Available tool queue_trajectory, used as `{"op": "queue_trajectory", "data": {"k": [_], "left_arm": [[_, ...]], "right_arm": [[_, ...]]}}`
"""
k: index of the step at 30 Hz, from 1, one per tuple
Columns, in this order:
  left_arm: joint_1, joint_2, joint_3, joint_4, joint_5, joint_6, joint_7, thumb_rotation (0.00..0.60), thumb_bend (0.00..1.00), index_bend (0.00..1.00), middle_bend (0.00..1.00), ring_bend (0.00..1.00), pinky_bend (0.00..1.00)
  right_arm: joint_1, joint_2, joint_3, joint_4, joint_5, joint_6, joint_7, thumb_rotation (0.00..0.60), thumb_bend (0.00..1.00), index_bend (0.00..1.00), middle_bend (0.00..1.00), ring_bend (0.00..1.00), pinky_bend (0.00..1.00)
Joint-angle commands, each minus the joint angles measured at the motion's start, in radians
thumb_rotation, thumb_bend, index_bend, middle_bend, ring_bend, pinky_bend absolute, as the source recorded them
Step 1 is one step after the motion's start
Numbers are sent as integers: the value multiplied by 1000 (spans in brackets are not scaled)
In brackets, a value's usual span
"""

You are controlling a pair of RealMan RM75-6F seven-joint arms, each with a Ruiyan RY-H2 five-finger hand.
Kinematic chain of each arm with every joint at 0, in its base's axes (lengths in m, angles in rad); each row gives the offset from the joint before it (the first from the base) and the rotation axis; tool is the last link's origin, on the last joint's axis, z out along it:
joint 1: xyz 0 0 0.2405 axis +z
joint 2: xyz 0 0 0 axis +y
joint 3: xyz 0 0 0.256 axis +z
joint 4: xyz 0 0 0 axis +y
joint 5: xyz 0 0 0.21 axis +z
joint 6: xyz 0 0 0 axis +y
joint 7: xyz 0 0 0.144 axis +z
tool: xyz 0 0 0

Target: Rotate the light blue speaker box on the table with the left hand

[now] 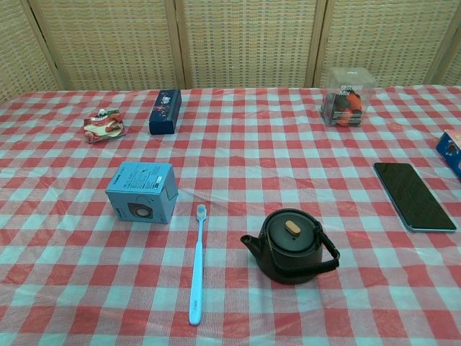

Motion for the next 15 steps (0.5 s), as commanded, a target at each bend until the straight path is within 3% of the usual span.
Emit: {"op": "queue_trajectory", "data": {"k": [1, 10, 15], "left_arm": [[0, -1, 0, 1, 0, 0, 1, 600, 0, 0, 0, 0, 0], [-23, -12, -4, -5, 2, -30, 18, 600, 0, 0, 0, 0, 0], [-111, -44, -30, -21, 23, -123, 67, 600, 0, 0, 0, 0, 0]], "right_arm": [[0, 1, 0, -1, -1, 1, 0, 600, 0, 18, 0, 0, 0], [0, 8, 5, -4, 7, -2, 15, 600, 0, 18, 0, 0, 0], [2, 17, 14, -9, 17, -3, 30, 600, 0, 21, 0, 0, 0]]}}
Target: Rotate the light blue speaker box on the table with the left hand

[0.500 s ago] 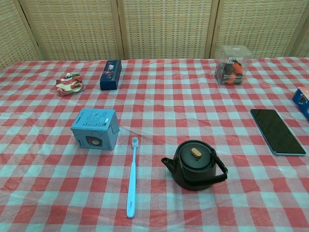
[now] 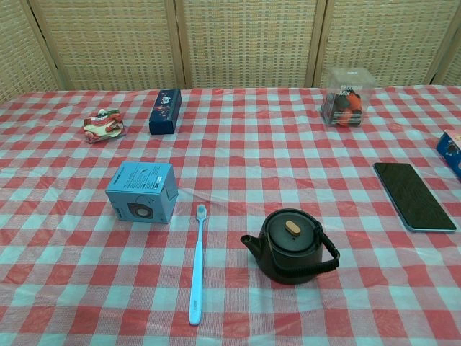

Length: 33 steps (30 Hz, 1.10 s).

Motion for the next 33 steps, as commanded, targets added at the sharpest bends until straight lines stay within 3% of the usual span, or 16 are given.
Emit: {"op": "queue_trajectory", "data": {"k": [1, 8, 14, 20, 22, 24, 26, 29, 33], "left_arm": [[-79, -31, -25, -11, 13, -88, 51, 600, 0, 0, 0, 0, 0], [-249, -98, -74, -16, 11, -291, 91, 600, 0, 0, 0, 0, 0], [-389, -239, -94, 71, -46, -469, 185, 600, 0, 0, 0, 0, 0], [-465, -352, -103, 142, -116, -549, 238, 600, 0, 0, 0, 1, 3], [-477, -383, -107, 169, -120, -543, 228, 600, 0, 12, 11, 44, 48], [-483, -423, -109, 217, -105, -509, 215, 600, 18, 78, 81, 144, 157], [-484, -448, -106, 255, -96, -483, 211, 600, 48, 216, 212, 267, 285], [-486, -464, -101, 285, -95, -467, 210, 600, 96, 379, 357, 397, 397], [-487, -444, -95, 274, -100, -459, 198, 600, 145, 490, 448, 492, 493]], "right_arm": [[2, 2, 4, 1, 5, -3, 4, 600, 0, 22, 0, 0, 0], [7, -1, 12, 8, 33, -22, -7, 600, 0, 23, 0, 0, 0], [8, -2, 20, 14, 72, -43, -19, 600, 0, 23, 0, 0, 0], [12, -6, 28, 25, 107, -67, -26, 600, 0, 23, 0, 0, 0], [13, -7, 30, 28, 113, -72, -26, 600, 0, 23, 0, 0, 0], [14, -8, 32, 31, 119, -76, -25, 600, 0, 23, 0, 0, 0], [15, -9, 34, 33, 123, -79, -22, 600, 0, 23, 0, 0, 0], [17, -9, 36, 37, 129, -83, -20, 600, 0, 23, 0, 0, 0], [20, -12, 35, 40, 133, -92, -25, 600, 0, 23, 0, 0, 0]]}}
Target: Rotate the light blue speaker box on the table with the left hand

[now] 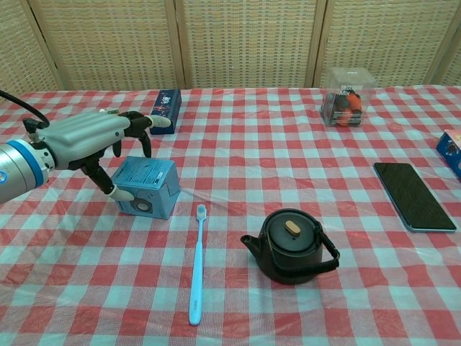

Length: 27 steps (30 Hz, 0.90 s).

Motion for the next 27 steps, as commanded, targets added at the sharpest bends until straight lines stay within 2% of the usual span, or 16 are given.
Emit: {"op": "queue_trajectory", "data": {"k": [1, 10, 13, 15, 17, 19, 22, 27], "left_arm": [[2, 21, 7, -17, -2, 10, -17, 600, 147, 502, 457, 500, 497], [14, 127, 15, -125, 6, 27, -81, 600, 145, 523, 476, 516, 498], [19, 231, 16, -220, 17, 26, -128, 600, 144, 523, 477, 519, 498], [2, 362, 5, -326, -19, -54, -194, 600, 143, 522, 477, 519, 497], [-44, 491, -7, -418, -75, -186, -240, 600, 144, 522, 477, 519, 495], [-86, 563, -14, -460, -135, -299, -268, 600, 144, 521, 477, 519, 494], [-158, 634, -13, -473, -219, -451, -277, 600, 145, 517, 477, 519, 494], [-250, 642, 19, -447, -333, -593, -262, 600, 150, 513, 477, 519, 494]], "right_arm": [[2, -2, -1, 0, 1, -4, -4, 600, 0, 23, 0, 0, 0], [6, -7, -4, -5, -2, -7, -20, 600, 0, 23, 0, 0, 0], [7, -9, -5, -7, -3, -6, -27, 600, 0, 23, 0, 0, 0], [8, -10, -4, -7, -1, -9, -30, 600, 0, 23, 0, 0, 0], [10, -11, -3, -7, 1, -11, -33, 600, 0, 23, 0, 0, 0], [12, -12, -3, -7, 2, -13, -37, 600, 0, 23, 0, 0, 0], [15, -15, -3, -7, 5, -17, -44, 600, 0, 23, 0, 0, 0], [17, -19, -3, -5, 11, -23, -54, 600, 0, 23, 0, 0, 0]]}}
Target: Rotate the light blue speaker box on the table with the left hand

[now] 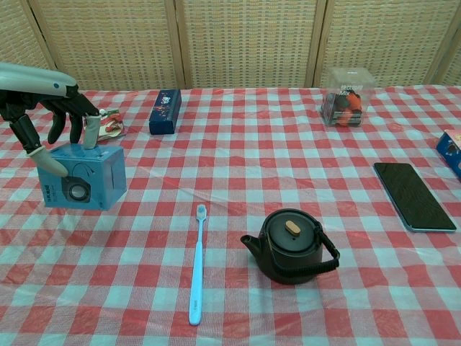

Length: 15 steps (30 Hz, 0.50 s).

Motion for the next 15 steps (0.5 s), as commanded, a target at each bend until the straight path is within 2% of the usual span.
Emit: {"op": "queue_trajectory", "data": {"k": [1, 12, 13, 15], "left_arm": [[-110, 43, 25, -13, -125, -145, -19, 600, 150, 513, 477, 519, 494], [-194, -91, 109, 144, -215, -229, -34, 600, 157, 507, 474, 519, 492], [-200, -96, 115, 152, -222, -230, -34, 600, 156, 479, 443, 499, 464], [-206, -106, 124, 162, -238, -218, -39, 600, 143, 303, 253, 318, 314]], "right_arm": [[1, -2, 0, 2, 3, -2, -2, 600, 0, 23, 0, 0, 0], [6, -8, 1, 10, 14, -14, -9, 600, 0, 23, 0, 0, 0], [6, -8, 1, 11, 15, -15, -8, 600, 0, 23, 0, 0, 0], [7, -8, 1, 12, 16, -16, -8, 600, 0, 23, 0, 0, 0]]}}
